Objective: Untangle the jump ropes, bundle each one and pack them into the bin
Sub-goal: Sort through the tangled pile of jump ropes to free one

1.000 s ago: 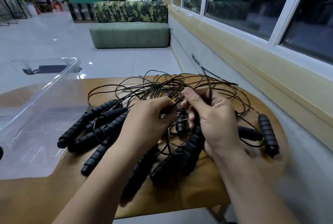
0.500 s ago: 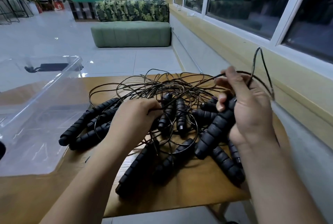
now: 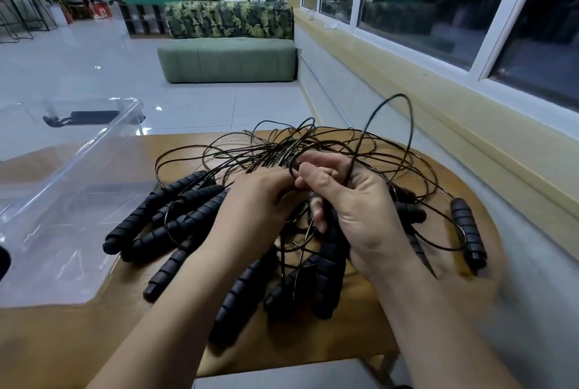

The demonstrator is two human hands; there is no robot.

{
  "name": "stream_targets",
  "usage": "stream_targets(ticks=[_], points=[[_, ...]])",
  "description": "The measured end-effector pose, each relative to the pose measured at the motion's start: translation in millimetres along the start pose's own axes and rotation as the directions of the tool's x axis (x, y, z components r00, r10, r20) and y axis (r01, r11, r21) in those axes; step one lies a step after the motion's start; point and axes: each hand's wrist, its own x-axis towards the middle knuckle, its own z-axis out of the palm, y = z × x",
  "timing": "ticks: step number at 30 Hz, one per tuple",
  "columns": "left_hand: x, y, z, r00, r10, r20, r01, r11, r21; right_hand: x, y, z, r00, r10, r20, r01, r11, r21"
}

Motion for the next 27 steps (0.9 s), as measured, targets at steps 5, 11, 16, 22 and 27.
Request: stream_targets(ticks=[5,11,16,22,27], points=[[-2,-2,7,0.998,-0.016,0.057,0.02,0.998,-0.058,-3,-5,-7,0.991,0.027,0.131,-0.001,0.981,-0.195],[-1,-8,10,0.994,-0.077,0.08,0.074,0.996,0.042,-4,-11,-14,0.982,0.015,0.189,0.073,0.89,-0.451],[0,-11,7,0.998,0.019,0.06,-0.02,1.0,0.009,-6,-6,-18,0.994,-0.008,0.113,0.068,0.842,-0.536],[-4,-16,2,0.999,-0.027,0.033,0.022,0.99,0.141,2,-15,-19,0.983,-0.09,-0.159,0.067,0.987,-0.145],[-5,-28,-1,0.997,-0.077,0.028,0.072,0.986,0.151,1,-30,-24,0.975,-0.104,-0.196,0.117,0.991,0.057]])
